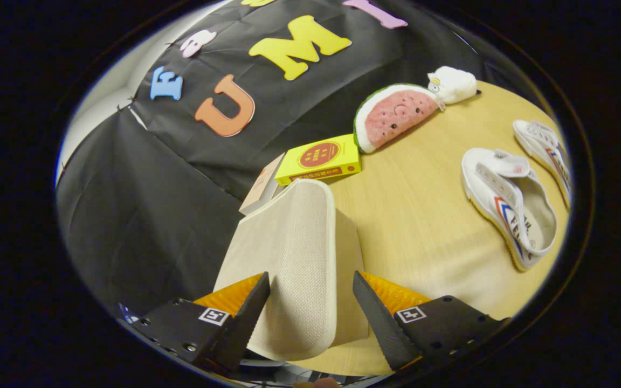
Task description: Open the storage box then place both shoes into the box .Put the left shoe in first, then the right shoe, with the right side of both shoes facing outward in a uniform manner.
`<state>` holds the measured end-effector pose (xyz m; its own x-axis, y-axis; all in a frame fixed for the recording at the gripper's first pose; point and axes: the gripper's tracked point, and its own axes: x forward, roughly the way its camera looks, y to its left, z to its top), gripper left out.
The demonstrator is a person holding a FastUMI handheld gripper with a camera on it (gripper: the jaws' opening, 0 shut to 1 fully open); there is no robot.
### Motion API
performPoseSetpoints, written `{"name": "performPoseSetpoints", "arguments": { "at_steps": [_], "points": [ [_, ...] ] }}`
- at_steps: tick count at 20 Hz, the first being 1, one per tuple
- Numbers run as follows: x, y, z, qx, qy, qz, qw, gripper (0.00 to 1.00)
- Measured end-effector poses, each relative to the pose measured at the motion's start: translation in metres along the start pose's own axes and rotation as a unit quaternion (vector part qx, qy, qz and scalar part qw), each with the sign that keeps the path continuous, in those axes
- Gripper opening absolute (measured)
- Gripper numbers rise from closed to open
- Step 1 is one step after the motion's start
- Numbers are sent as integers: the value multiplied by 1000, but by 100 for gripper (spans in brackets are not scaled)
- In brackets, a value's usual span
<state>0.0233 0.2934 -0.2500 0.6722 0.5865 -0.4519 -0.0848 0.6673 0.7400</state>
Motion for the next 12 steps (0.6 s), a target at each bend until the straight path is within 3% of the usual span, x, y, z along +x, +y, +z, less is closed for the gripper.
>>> {"name": "performPoseSetpoints", "arguments": {
  "at_steps": [7, 9, 11, 12],
  "points": [
    [5, 7, -7, 64, 34, 29, 997, 93],
    [10, 11, -3, 90, 48, 38, 994, 73],
    [4, 8, 4, 95, 54, 40, 993, 72],
    [16, 12, 1, 99, 55, 38, 993, 68]
  ]
}}
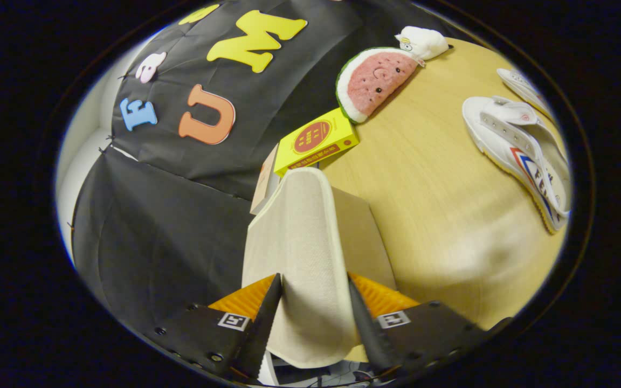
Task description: Open the storage box then place both shoes into the box .Put the left shoe in first, then the right shoe, with the right side of both shoes facing outward in a uniform manner.
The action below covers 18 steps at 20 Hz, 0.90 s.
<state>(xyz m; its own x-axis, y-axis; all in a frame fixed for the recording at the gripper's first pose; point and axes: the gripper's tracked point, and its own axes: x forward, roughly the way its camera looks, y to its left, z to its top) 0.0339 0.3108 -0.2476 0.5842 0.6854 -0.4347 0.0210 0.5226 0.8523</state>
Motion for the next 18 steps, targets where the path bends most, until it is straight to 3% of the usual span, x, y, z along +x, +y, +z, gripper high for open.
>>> {"name": "performPoseSetpoints", "arguments": {
  "at_steps": [1, 4, 6, 13, 18],
  "points": [
    [-22, -1, 5, -9, 3, 1, 1000, 63],
    [-31, 9, 16, -9, -11, 4, 1000, 26],
    [-31, 14, 11, -43, 1, -7, 999, 2],
    [-60, 82, 19, -139, -2, 5, 990, 0],
    [-65, 141, 4, -241, -3, 8, 971, 0]
  ]
}}
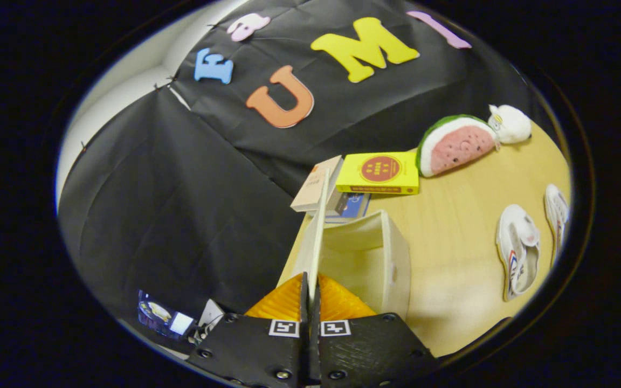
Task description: Open the storage box then place both shoes into the box .Put the left shoe in first, then the right shoe, with the right side of both shoes facing outward in a uniform manner.
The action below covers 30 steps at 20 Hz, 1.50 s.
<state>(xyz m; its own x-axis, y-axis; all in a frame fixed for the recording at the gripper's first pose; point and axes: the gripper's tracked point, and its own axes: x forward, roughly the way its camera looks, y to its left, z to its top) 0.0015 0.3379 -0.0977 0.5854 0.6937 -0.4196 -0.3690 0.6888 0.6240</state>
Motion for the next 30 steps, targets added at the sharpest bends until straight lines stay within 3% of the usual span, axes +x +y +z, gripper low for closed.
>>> {"name": "performPoseSetpoints", "arguments": {
  "at_steps": [9, 16, 20, 23, 25, 30],
  "points": [
    [58, 133, -8, -108, 19, 56, 992, 0],
    [112, 185, -35, -169, 32, 50, 984, 6],
    [109, 194, -42, -223, 16, 49, 973, 35],
    [105, 197, -41, -254, 1, 47, 966, 84],
    [103, 197, -36, -256, -6, 46, 966, 87],
    [88, 160, -6, -259, -45, -2, 965, 91]
  ]
}}
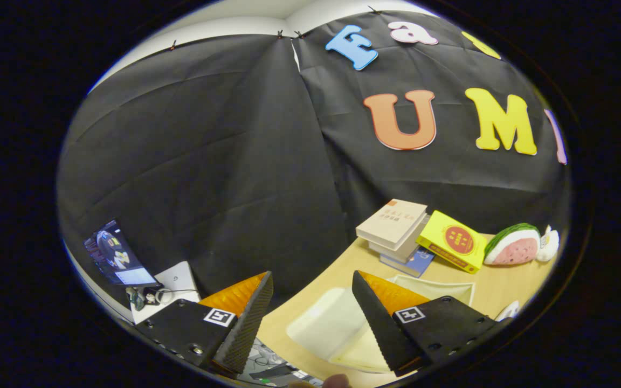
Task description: Open the storage box then place both shoes into the box .Put the left shoe in first, then the right shoe, with the right side of both shoes facing outward in a uniform manner.
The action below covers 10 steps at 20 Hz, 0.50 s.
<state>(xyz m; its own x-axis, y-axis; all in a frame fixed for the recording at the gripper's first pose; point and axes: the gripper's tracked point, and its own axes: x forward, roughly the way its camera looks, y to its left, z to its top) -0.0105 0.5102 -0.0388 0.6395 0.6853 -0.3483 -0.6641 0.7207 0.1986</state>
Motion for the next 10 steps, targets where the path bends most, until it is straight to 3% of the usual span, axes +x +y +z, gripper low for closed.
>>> {"name": "performPoseSetpoints", "arguments": {
  "at_steps": [10],
  "points": [
    [-117, -157, 0, 1, -61, -149, 987, 96]
  ]
}}
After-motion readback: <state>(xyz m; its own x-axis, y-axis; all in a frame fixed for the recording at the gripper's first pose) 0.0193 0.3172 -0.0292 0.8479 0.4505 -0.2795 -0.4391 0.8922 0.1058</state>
